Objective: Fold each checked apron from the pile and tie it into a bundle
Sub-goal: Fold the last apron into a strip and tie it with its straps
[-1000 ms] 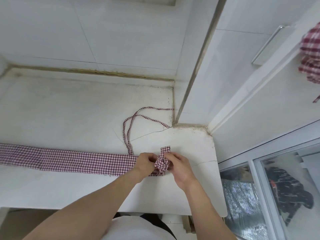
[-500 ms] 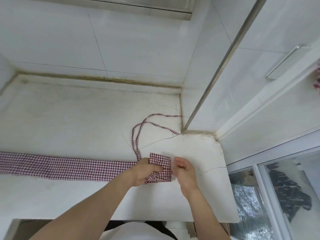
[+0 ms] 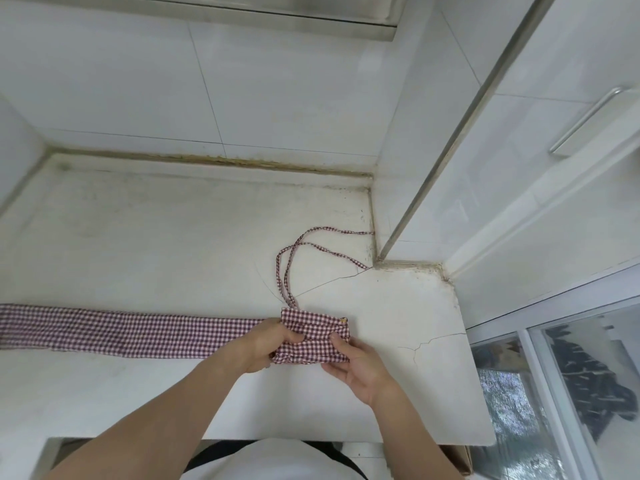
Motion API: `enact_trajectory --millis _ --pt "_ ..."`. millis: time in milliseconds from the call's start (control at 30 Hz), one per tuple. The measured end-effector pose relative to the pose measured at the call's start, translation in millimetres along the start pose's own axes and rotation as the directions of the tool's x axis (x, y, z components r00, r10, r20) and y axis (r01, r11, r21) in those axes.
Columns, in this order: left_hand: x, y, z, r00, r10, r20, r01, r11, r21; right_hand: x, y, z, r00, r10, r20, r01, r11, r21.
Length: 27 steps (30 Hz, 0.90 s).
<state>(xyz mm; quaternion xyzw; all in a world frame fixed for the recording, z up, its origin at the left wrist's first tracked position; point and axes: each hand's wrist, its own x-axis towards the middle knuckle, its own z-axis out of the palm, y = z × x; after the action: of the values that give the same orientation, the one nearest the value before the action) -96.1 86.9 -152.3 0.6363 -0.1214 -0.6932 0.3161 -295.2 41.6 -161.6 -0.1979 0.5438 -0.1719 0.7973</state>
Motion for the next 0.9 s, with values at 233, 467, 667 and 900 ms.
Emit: enact_trajectory --millis 233,467,667,900 --pt "-0.8 -12.3 -5.0 0.791 0.544 -0.280 -0.185 0.650 0.737 1.6 2.0 13.3 0.979 -0.125 -0.162 0.104 0.986 -0.130" --pt "12.9 -41.8 -20.4 0.578 0.773 0.262 -0.427 0.012 0.904 1.5 1.1 23.0 0.952 -0.199 -0.234 0.147 0.964 -0.224" --pt "14.1 -49.4 -25.8 0.497 0.788 0.364 -0.421 -0.148 0.895 -1.5 -1.7 22.8 0.973 -0.138 -0.183 0.105 0.979 -0.175" --pt "8.9 -48.4 -9.2 0.572 0.807 0.147 -0.427 0.140 0.893 -13.4 -9.9 38.8 0.993 -0.100 -0.056 0.091 0.984 -0.152"
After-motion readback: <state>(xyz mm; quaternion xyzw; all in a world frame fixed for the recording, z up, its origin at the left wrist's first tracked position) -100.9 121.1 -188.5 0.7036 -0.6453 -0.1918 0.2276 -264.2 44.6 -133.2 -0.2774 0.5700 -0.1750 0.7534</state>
